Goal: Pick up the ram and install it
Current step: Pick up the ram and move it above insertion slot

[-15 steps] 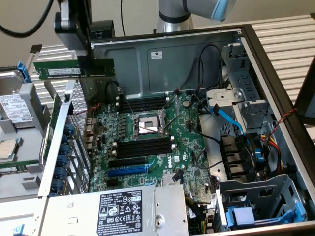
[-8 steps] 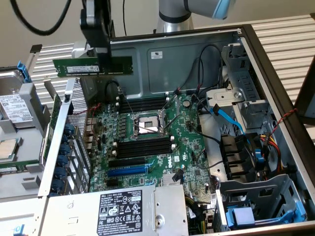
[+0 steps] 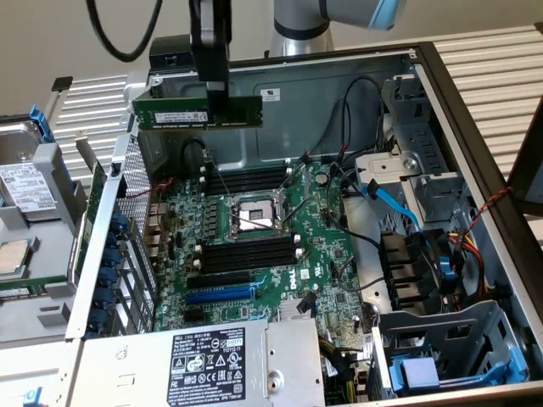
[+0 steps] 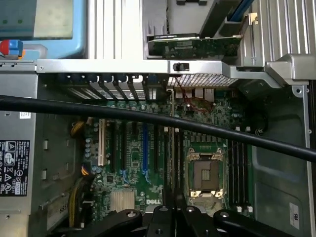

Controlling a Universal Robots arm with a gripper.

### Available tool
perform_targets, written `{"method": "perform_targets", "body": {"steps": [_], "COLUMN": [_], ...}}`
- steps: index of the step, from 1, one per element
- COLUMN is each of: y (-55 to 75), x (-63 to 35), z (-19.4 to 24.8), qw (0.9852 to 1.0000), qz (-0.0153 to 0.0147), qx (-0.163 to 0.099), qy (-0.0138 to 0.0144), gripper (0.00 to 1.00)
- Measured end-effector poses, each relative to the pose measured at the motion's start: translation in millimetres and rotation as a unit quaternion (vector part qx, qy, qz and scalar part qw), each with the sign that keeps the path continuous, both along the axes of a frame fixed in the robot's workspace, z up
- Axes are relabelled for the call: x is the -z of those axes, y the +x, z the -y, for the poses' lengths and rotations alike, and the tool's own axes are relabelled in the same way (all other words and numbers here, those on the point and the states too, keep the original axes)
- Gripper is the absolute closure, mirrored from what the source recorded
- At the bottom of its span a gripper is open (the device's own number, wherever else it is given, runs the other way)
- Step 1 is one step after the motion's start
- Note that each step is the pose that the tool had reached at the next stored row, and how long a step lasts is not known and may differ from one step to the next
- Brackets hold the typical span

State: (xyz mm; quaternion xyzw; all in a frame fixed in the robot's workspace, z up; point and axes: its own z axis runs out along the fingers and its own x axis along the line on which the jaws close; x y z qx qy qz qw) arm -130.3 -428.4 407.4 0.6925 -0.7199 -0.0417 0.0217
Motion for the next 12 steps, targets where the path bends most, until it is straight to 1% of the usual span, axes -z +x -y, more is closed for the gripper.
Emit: {"method": "perform_targets", "body": {"steps": [2, 4, 6, 10, 12], "y": [5.0, 6.2, 7.0, 8.0, 8.5], "x": [3.3, 6.8, 9.2, 12.7, 14.0], "z": [-4.6, -7.4, -9.0, -10.8, -11.6], "qw": [1.0000, 1.0000, 1.0000, 1.0000, 1.0000], "qz": [-0.0001, 0.0000, 0.0001, 0.0012, 0.0026], "qx": [0.000, 0.000, 0.000, 0.000, 0.000], "qy": [0.0000, 0.0001, 0.0005, 0.0025, 0.0043], "gripper": [0.88, 0.88, 0.88, 0.88, 0.88]}}
